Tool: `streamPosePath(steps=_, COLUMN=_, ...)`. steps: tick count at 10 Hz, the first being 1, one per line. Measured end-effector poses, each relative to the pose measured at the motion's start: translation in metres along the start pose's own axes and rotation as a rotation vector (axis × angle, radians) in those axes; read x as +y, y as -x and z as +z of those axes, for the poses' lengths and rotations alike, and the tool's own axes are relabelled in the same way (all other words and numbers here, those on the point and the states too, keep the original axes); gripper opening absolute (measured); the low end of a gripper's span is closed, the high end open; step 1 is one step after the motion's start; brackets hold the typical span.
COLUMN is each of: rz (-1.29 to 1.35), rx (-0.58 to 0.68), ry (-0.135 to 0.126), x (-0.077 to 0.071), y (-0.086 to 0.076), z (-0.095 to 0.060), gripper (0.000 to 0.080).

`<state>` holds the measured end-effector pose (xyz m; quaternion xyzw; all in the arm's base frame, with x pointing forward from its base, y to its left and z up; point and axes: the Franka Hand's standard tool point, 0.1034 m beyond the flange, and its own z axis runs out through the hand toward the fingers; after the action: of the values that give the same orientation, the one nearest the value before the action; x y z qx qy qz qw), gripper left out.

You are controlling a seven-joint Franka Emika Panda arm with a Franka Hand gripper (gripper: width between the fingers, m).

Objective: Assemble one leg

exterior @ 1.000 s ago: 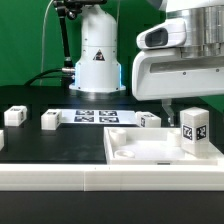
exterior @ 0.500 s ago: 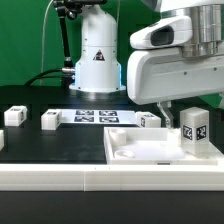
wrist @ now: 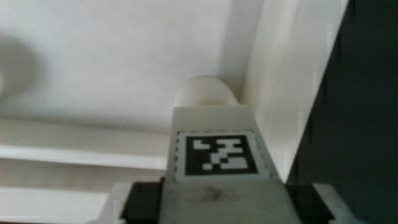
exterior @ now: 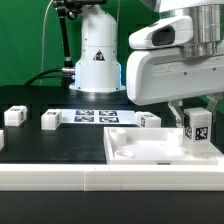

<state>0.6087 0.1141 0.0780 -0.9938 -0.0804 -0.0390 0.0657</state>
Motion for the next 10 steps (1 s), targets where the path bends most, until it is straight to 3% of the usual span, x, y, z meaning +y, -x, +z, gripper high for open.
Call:
streamPosePath(steps=1, rz=0.042, rx=0.005, ry=-0.002, x=-0.0002, y=-0.0001, z=0.0003, gripper=0.0289)
streamPosePath(steps=5, rz=0.622, rx=0.076, ry=0.000, x=0.0006, y=0.0009, z=0.0010, gripper=0.0291)
streamPosePath(steps=10, rz=1.110, rx=0.088, ry=-0.025, x=-0.0009, y=-0.0041, z=0.0025, gripper=0.0291)
